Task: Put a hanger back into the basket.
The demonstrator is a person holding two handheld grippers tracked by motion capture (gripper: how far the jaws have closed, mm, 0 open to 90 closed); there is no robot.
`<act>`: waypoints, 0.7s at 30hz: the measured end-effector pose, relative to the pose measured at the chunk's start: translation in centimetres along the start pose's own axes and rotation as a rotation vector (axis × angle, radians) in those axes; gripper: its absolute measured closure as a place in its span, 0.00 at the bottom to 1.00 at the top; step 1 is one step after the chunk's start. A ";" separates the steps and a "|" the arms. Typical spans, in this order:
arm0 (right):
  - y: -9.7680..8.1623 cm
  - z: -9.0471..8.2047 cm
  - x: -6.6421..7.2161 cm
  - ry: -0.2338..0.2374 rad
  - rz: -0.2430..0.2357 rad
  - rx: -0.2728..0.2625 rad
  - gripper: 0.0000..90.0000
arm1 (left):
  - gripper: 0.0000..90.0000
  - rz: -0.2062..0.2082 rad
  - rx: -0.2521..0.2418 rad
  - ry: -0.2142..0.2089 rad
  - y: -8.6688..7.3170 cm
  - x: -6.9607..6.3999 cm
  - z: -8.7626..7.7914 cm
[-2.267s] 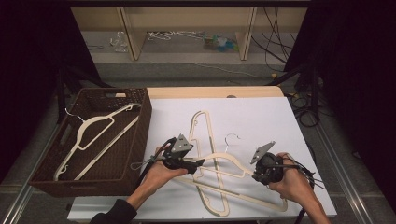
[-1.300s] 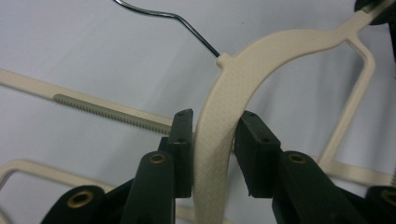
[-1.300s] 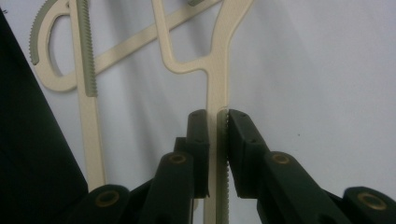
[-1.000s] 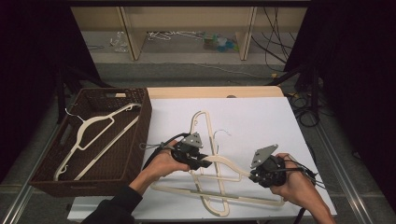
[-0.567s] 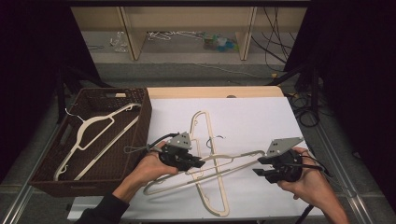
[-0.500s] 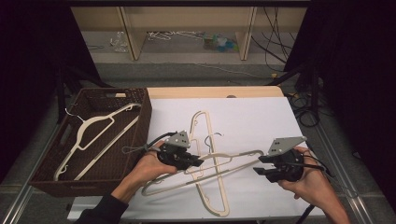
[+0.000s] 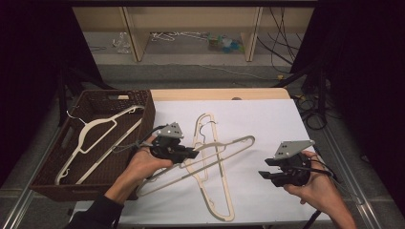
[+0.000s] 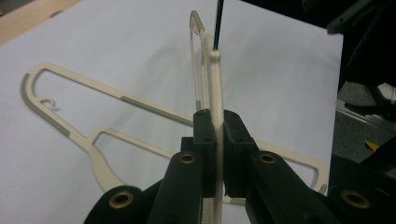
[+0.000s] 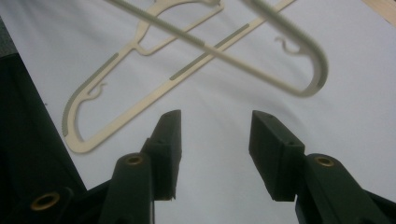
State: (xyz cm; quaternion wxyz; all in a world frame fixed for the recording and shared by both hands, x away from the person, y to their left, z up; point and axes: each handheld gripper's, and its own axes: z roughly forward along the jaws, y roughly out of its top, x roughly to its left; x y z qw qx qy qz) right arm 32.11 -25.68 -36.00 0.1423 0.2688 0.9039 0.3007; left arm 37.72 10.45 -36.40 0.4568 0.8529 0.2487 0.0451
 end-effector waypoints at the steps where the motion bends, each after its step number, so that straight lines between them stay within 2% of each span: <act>1: 0.0 0.1 0.0 0.001 -0.006 -0.010 0.60 | 0.95 -0.020 -0.021 0.002 0.2 0.2 -0.7; 2: -0.2 0.0 0.2 -0.011 0.023 -0.013 0.58 | 0.95 -0.030 -0.036 0.012 0.4 0.3 -1.3; 3: -0.2 0.1 0.3 -0.010 0.028 -0.019 0.57 | 0.95 -0.041 -0.052 0.009 0.5 0.4 -1.7; 4: -0.3 0.1 0.3 -0.008 0.031 -0.021 0.56 | 0.95 -0.054 -0.073 0.024 0.8 0.5 -2.6; 5: -0.4 0.2 0.5 -0.002 0.043 -0.018 0.54 | 0.95 -0.061 -0.087 0.014 1.0 0.7 -3.2; 6: -0.5 0.3 0.5 -0.004 0.048 -0.024 0.52 | 0.95 -0.061 -0.087 0.014 1.0 0.7 -3.2; 7: -0.6 0.5 0.6 -0.003 0.056 -0.025 0.51 | 0.95 -0.089 -0.153 0.033 1.6 0.8 -5.0; 10: -1.0 1.2 0.7 0.016 0.067 -0.011 0.48 | 0.95 -0.113 -0.211 0.043 2.5 1.2 -7.4; 11: -1.1 1.6 0.8 0.007 0.084 -0.014 0.46 | 0.95 -0.113 -0.211 0.043 2.5 1.2 -7.4; 12: -1.2 1.8 0.9 0.003 0.095 -0.014 0.44 | 0.95 -0.120 -0.249 0.050 3.1 1.5 -8.8; 13: -1.2 1.9 0.8 0.010 0.108 -0.001 0.43 | 0.95 -0.117 -0.259 0.056 3.3 1.6 -9.4; 14: -1.3 2.1 0.8 0.001 0.108 -0.018 0.41 | 0.95 -0.112 -0.271 0.068 3.6 1.7 -10.2; 15: -1.3 2.1 0.8 0.001 0.108 -0.018 0.41 | 0.95 -0.112 -0.271 0.068 3.6 1.7 -10.2; 16: -1.6 2.5 0.7 -0.014 0.126 -0.048 0.33 | 0.95 -0.108 -0.289 0.086 3.8 2.0 -11.5; 21: -2.3 2.5 0.5 -0.019 0.147 -0.041 0.32 | 0.95 -0.132 -0.292 0.180 3.2 3.9 -14.6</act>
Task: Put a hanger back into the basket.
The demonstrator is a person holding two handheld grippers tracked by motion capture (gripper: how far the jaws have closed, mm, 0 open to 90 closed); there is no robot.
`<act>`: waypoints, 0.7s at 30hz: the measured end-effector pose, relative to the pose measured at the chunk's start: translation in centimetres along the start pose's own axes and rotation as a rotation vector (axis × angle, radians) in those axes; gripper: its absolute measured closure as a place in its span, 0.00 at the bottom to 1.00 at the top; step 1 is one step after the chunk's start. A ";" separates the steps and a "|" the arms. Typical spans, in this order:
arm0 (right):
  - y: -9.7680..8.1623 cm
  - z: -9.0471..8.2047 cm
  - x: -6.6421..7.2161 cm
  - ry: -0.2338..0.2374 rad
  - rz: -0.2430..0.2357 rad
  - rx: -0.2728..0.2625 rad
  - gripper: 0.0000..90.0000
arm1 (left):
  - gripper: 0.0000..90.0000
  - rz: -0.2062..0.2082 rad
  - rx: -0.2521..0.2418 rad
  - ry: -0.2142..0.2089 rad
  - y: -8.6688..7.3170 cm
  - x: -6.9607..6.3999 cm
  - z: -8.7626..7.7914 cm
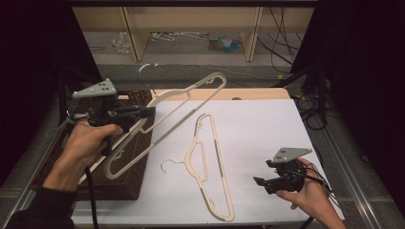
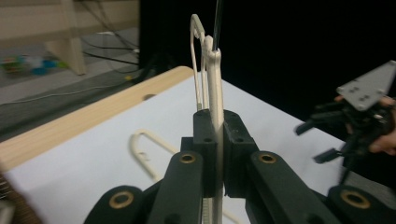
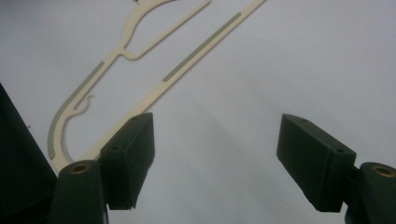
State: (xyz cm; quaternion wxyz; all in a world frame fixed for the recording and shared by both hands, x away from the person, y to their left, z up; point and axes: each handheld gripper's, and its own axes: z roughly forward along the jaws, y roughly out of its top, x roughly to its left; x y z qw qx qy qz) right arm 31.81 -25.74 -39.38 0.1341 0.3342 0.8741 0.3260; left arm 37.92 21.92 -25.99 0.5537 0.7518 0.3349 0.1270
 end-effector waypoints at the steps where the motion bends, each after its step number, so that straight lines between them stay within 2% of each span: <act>1: 0.0 0.0 0.0 0.000 0.000 0.000 0.32 | 0.95 0.000 0.000 0.000 0.0 0.0 0.0; 3: -0.5 0.1 0.0 0.006 0.004 0.009 0.32 | 0.95 -0.006 -0.006 0.060 0.2 2.0 -1.7; 7: -1.1 0.4 -0.1 0.006 0.004 0.012 0.32 | 0.95 -0.019 -0.010 0.137 -0.2 4.5 -3.8; 9: -1.3 0.3 -0.1 0.018 0.022 0.038 0.32 | 0.95 -0.014 -0.006 0.184 -0.7 5.8 -4.9; 10: -1.3 0.3 -0.1 0.018 0.022 0.038 0.32 | 0.95 -0.014 -0.006 0.184 -0.7 5.8 -4.9; 12: -1.6 0.5 -0.2 0.005 0.012 0.022 0.32 | 0.95 -0.028 -0.002 0.227 -1.7 7.5 -6.0; 15: -1.7 0.4 -0.3 0.014 0.017 0.035 0.32 | 0.95 -0.029 0.024 0.265 -2.7 8.7 -6.5; 16: -1.7 0.4 -0.3 0.014 0.017 0.035 0.32 | 0.95 -0.029 0.024 0.265 -2.7 8.7 -6.5; 19: -1.8 0.6 -0.2 0.012 0.016 0.027 0.32 | 0.95 -0.037 0.048 0.290 -4.0 10.1 -6.9; 20: -1.8 0.6 -0.1 0.016 0.029 0.032 0.32 | 0.95 -0.039 0.052 0.296 -4.4 10.5 -7.0; 21: -1.8 0.7 -0.1 0.016 0.017 0.030 0.32 | 0.95 -0.039 0.052 0.296 -4.4 10.5 -7.0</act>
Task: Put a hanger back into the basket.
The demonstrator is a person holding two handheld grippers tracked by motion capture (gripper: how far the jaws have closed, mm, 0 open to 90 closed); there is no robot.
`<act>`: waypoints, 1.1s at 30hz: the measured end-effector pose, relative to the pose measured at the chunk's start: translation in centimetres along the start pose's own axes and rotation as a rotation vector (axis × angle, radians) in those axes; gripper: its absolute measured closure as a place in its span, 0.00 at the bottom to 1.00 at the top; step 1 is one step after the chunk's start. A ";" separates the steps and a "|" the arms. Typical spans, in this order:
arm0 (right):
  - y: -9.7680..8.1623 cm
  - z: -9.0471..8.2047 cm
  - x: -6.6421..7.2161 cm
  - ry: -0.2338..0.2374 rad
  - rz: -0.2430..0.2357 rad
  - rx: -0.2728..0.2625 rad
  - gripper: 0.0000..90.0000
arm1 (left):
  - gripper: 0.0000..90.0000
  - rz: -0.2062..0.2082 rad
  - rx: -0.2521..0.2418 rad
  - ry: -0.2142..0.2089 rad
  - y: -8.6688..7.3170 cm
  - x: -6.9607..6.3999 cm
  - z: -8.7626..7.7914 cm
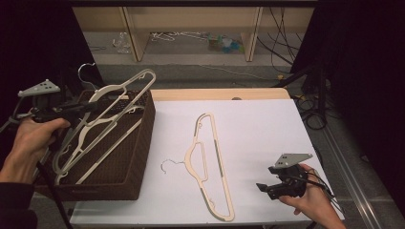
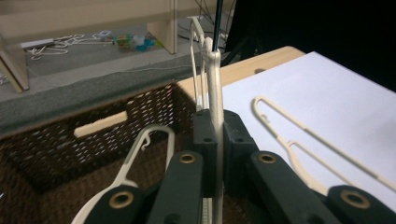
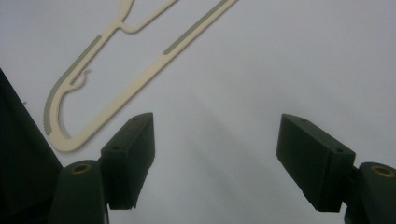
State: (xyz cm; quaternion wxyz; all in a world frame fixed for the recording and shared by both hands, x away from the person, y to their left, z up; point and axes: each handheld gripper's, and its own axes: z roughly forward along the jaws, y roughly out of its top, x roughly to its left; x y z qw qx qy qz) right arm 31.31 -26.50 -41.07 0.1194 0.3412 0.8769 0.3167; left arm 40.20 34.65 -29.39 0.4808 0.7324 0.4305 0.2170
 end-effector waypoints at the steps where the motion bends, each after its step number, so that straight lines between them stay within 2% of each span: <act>1: 0.0 0.0 0.0 0.000 -0.002 0.000 0.32 | 0.95 0.002 0.011 0.006 -0.5 0.5 0.0; 5: 0.0 -0.1 -0.1 0.004 -0.006 0.018 0.32 | 0.95 0.010 0.031 0.019 -1.2 1.2 -0.1; 7: -0.1 0.1 -0.2 -0.002 -0.003 0.008 0.32 | 0.95 0.016 0.046 0.016 -1.9 1.8 -0.2; 12: 0.0 0.0 -0.1 0.006 -0.004 0.018 0.32 | 0.95 0.033 0.066 0.015 -2.7 2.2 -0.1; 15: 0.0 0.0 0.0 0.007 0.012 0.021 0.32 | 0.95 0.024 0.063 -0.004 -3.3 2.6 0.0; 16: 0.0 0.0 -0.1 0.006 -0.002 0.018 0.32 | 0.95 0.020 0.067 -0.010 -3.4 2.7 0.0; 18: 0.0 0.1 -0.1 0.006 -0.002 0.019 0.32 | 0.95 0.014 0.071 -0.010 -3.5 2.7 -0.1; 24: -0.1 0.1 -0.2 -0.001 0.001 0.010 0.32 | 0.95 0.024 0.078 -0.024 -4.3 2.7 -0.4; 29: -0.1 0.2 0.0 0.003 0.011 0.018 0.32 | 0.95 -0.005 0.089 -0.028 -5.2 3.4 -0.2; 30: -0.1 0.3 0.0 0.004 -0.010 0.014 0.32 | 0.95 -0.020 0.093 -0.040 -5.6 3.6 -0.2; 33: 0.0 0.2 0.0 0.009 -0.010 0.026 0.32 | 0.95 -0.016 0.105 -0.042 -5.8 3.6 -0.1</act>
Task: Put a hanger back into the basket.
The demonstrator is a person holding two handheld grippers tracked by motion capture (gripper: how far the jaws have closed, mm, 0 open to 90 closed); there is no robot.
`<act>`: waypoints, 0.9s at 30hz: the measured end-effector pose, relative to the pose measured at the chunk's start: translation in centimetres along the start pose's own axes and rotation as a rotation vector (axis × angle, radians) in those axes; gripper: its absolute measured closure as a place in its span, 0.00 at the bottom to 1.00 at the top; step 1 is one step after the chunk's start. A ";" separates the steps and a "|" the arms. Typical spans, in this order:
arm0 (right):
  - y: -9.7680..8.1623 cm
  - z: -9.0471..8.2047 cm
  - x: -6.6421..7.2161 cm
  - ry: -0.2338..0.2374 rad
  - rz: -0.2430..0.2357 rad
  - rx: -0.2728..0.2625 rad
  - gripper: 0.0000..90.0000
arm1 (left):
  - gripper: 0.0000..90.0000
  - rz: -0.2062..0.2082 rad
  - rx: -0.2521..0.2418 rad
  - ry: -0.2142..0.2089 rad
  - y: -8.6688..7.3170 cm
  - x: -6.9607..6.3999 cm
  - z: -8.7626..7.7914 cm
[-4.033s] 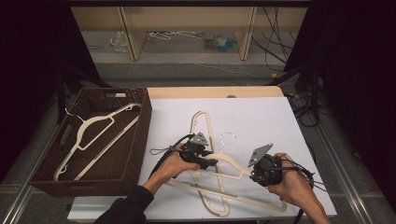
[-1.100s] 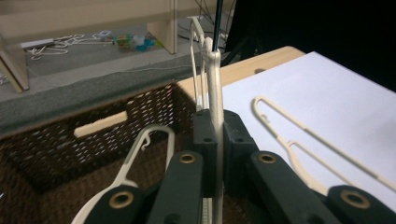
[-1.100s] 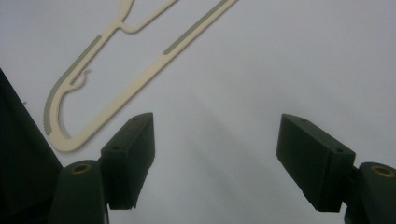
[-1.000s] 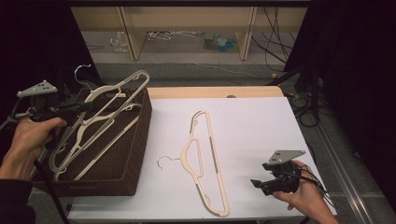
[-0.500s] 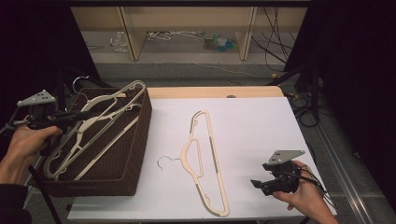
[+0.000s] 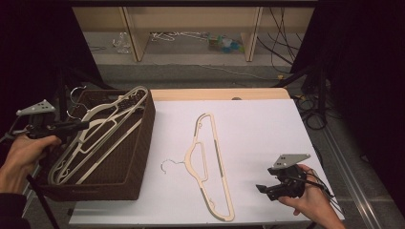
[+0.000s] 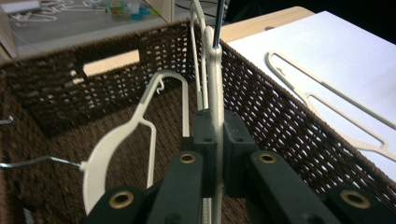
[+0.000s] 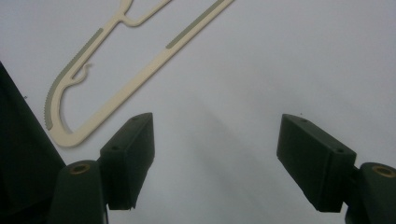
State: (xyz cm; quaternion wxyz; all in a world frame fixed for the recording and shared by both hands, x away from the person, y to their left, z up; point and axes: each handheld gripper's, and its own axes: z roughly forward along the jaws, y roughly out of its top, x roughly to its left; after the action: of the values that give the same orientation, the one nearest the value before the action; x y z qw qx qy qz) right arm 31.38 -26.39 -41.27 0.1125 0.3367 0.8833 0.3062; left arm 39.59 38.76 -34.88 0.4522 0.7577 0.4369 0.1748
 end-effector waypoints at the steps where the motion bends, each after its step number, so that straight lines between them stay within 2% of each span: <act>1: 0.0 0.0 0.0 0.005 0.009 0.010 0.32 | 0.95 0.014 0.026 0.005 -0.4 0.0 0.4; 4: -0.1 0.1 0.0 0.005 0.015 0.014 0.32 | 0.95 0.009 0.034 -0.001 -0.7 0.0 0.8; 6: -0.1 0.2 0.1 0.005 0.028 0.009 0.32 | 0.95 -0.007 0.064 0.006 -1.2 0.3 1.8; 7: -0.1 0.1 0.0 0.005 0.010 0.018 0.32 | 0.95 0.003 0.091 0.011 -1.5 0.4 2.1; 8: -0.1 0.1 0.0 0.004 0.012 0.016 0.32 | 0.95 -0.015 0.095 0.018 -1.7 0.4 2.5; 9: -0.1 0.1 0.0 0.006 0.010 0.016 0.32 | 0.95 0.003 0.126 0.031 -1.9 0.6 2.7; 10: -0.1 0.1 0.0 0.006 0.010 0.016 0.32 | 0.95 0.003 0.126 0.031 -1.9 0.6 2.7; 11: -0.1 0.1 0.0 0.005 0.007 0.016 0.32 | 0.94 -0.008 0.151 0.063 -2.2 0.7 3.3; 13: -0.2 0.3 0.0 -0.002 0.008 0.004 0.32 | 0.94 -0.021 0.158 0.071 -2.5 0.8 3.6; 14: -0.1 0.2 0.1 0.003 0.006 0.015 0.32 | 0.93 -0.028 0.179 0.107 -2.7 1.1 3.8; 15: -0.1 0.2 0.2 0.007 0.014 0.016 0.32 | 0.93 0.008 0.222 0.128 -2.8 1.4 3.7; 16: -0.1 0.2 0.2 0.009 0.016 0.022 0.32 | 0.92 -0.003 0.211 0.158 -2.9 1.5 3.8; 17: -0.1 0.2 0.2 0.009 0.016 0.022 0.32 | 0.91 -0.003 0.211 0.158 -2.9 1.5 3.8; 18: -0.1 0.3 0.2 0.006 0.000 0.016 0.32 | 0.90 -0.018 0.223 0.207 -3.0 1.7 3.9; 19: -0.1 0.3 0.2 0.006 0.000 0.016 0.32 | 0.89 -0.018 0.223 0.207 -3.0 1.7 3.9; 21: -0.1 0.3 0.2 0.007 0.002 0.015 0.32 | 0.82 -0.019 0.244 0.266 -3.1 1.7 4.1; 22: -0.1 0.3 0.2 0.007 0.002 0.015 0.32 | 0.77 -0.019 0.244 0.266 -3.1 1.7 4.1; 23: -0.2 0.5 0.2 0.003 0.000 0.006 0.32 | 0.74 -0.022 0.262 0.307 -3.1 1.7 4.0; 24: -0.1 0.4 0.2 0.007 0.013 0.012 0.32 | 0.70 -0.022 0.262 0.307 -3.1 1.7 4.0; 25: -0.2 0.4 0.2 0.010 -0.001 0.020 0.32 | 0.71 -0.035 0.253 0.324 -3.2 1.7 4.0; 27: -0.2 0.4 0.2 0.010 0.001 0.022 0.32 | 0.69 -0.041 0.238 0.322 -3.3 1.9 3.8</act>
State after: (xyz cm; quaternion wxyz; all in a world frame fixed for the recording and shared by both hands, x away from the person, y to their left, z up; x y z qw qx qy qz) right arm 31.34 -26.15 -41.71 0.1044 0.3366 0.8870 0.2983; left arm 41.47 38.97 -39.83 0.2871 0.7590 0.5365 0.2314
